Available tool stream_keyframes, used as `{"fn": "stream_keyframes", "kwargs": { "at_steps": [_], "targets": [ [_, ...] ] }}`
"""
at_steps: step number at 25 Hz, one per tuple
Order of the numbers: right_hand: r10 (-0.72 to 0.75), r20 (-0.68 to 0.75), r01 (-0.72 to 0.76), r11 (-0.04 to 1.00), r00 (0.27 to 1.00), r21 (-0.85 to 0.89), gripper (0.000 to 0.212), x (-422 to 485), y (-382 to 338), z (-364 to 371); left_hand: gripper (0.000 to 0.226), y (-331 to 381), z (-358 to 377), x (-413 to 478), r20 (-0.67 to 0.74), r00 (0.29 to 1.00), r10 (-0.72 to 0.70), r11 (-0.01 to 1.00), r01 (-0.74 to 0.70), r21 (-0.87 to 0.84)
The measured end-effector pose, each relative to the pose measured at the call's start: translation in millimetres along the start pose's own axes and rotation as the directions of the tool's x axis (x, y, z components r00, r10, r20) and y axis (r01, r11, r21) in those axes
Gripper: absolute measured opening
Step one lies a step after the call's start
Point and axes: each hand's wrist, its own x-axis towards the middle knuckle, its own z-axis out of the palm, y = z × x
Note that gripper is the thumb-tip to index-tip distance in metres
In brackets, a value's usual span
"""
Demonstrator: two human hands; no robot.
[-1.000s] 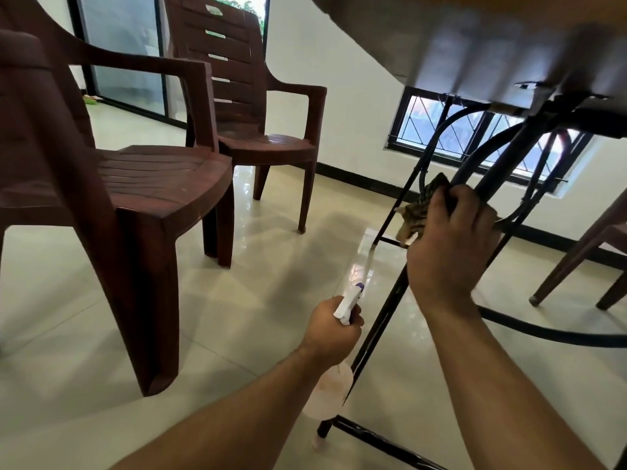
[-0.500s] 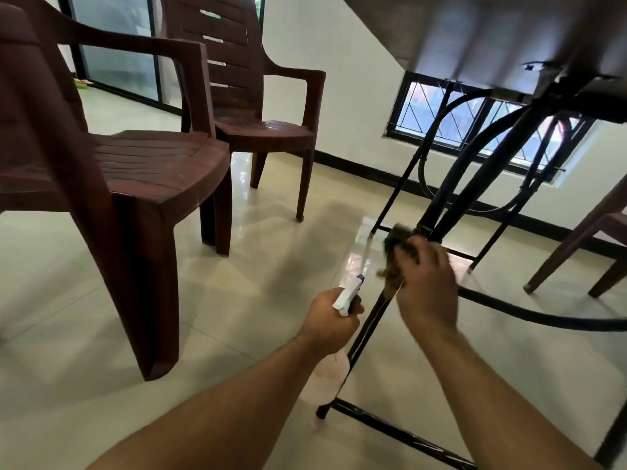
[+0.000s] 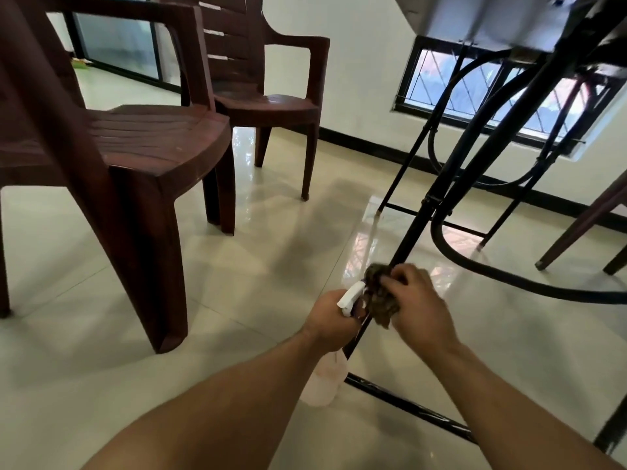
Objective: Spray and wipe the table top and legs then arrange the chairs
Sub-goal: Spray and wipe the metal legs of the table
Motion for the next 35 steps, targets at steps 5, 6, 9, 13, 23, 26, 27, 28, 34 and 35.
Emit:
{"fn": "stream_keyframes", "kwargs": {
  "at_steps": [5, 6, 9, 13, 23, 26, 27, 28, 34, 35],
  "targets": [
    [-0.021, -0.092, 0.003, 0.981, 0.996, -0.193, 0.048, -6.6, -17.3, 14.9, 0.019, -1.1, -9.0, 2.8, -0.044, 0.998, -0.042, 0.998, 0.040, -0.046],
    [-0.134, -0.068, 0.108, 0.947, 0.989, -0.302, 0.046, -8.2, -21.7, 20.8, 0.018, -2.1, -9.7, 2.1, -0.054, 0.997, -0.049, 0.997, 0.046, -0.063],
    [-0.111, -0.251, 0.009, 0.927, 0.962, -0.376, 0.050, 28.4, -22.1, 7.2, 0.021, -5.0, -14.7, 3.5, -0.076, 0.993, -0.090, 0.993, 0.083, -0.087],
    [-0.232, -0.235, 0.097, 0.875, 0.944, -0.474, 0.050, 14.1, -12.2, 18.4, 0.018, 0.3, -17.4, 5.0, -0.062, 0.996, -0.059, 0.996, 0.055, -0.075],
    [-0.356, 0.145, 0.384, 0.833, 0.923, -0.398, 0.060, -27.2, -3.0, 61.1, 0.015, 2.4, -21.4, 0.9, -0.058, 0.998, -0.031, 0.996, 0.026, -0.085],
    [-0.388, 0.340, 0.502, 0.777, 0.857, -0.379, 0.043, -32.9, -17.4, 78.1, 0.018, -2.5, -24.5, 0.4, -0.053, 0.997, -0.063, 0.992, 0.057, -0.109],
    [-0.319, 0.263, 0.404, 0.817, 0.911, -0.412, 0.044, -23.7, -20.9, 75.1, 0.017, -5.4, -26.4, 1.3, -0.063, 0.996, -0.062, 0.994, 0.056, -0.098],
    [-0.236, 0.159, 0.283, 0.856, 0.959, -0.434, 0.050, -17.3, -22.8, 71.7, 0.016, -10.5, -28.9, 2.9, -0.075, 0.995, -0.069, 0.994, 0.063, -0.085],
    [-0.268, 0.481, 0.467, 0.806, 0.835, -0.363, 0.061, -59.0, -12.6, 116.3, 0.018, -46.9, -33.1, -6.8, -0.004, 0.988, -0.156, 0.985, 0.156, 0.070],
    [-0.261, 0.546, 0.502, 0.789, 0.796, -0.354, 0.067, -67.5, -13.3, 127.6, 0.017, -49.1, -32.6, -9.6, 0.023, 0.987, -0.159, 0.984, 0.156, 0.087]
  ]
}}
